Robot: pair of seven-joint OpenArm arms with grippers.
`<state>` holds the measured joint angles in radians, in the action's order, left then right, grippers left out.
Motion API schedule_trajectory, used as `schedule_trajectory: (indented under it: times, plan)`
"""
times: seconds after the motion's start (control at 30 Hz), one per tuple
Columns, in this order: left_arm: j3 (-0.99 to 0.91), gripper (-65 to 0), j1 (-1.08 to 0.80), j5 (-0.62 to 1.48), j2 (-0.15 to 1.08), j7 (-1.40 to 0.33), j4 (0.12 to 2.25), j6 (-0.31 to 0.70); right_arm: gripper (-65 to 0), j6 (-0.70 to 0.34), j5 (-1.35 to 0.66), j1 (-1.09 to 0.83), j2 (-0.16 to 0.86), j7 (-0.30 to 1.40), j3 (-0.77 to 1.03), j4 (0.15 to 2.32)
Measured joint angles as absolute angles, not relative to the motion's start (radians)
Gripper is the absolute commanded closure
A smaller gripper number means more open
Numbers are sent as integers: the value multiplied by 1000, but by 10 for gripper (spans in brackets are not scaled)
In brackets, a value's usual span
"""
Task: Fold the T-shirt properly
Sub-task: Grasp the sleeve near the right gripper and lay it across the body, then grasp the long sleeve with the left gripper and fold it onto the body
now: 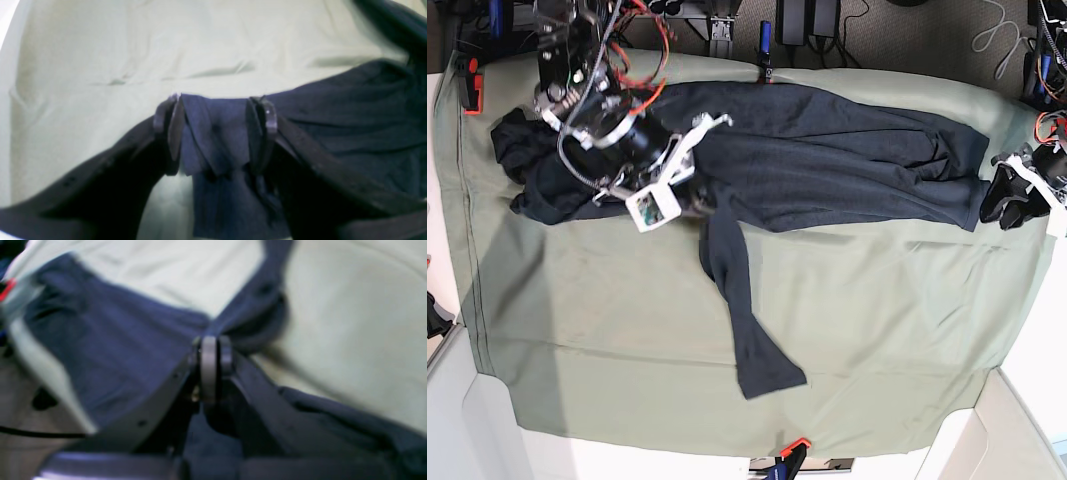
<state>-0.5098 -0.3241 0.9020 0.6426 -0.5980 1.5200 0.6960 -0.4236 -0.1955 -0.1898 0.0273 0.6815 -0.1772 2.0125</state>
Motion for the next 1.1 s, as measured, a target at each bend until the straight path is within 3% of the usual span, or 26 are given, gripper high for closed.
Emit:
schedule_trajectory:
  times: [0.1,0.2,0.27,0.57,0.73,1.1]
  plan:
    - [-510,-327,-325,950,642,-602,1544,694,0,-426,-216,-233,25,678,-178,2018]
    - [-509,-327,-323,970,642,-601,1617,693,-234,-414,-213,-258,25,684,-177,2018]
    - [-493,-327,-318,970,643,-598,1663,693,-316,-413,-213,-257,25,689,-167,2018]
    - [-198,-327,-140,802,580,-601,1686,692,-320,-317,-188,-195,20,659,135,2018]
    - [-43,-366,-15,668,518,-586,1664,683,-320,-306,-196,-183,19,659,298,2017]
    - [144,-366,362,575,265,-544,1105,635,-320,-319,-300,-183,17,653,375,1904]
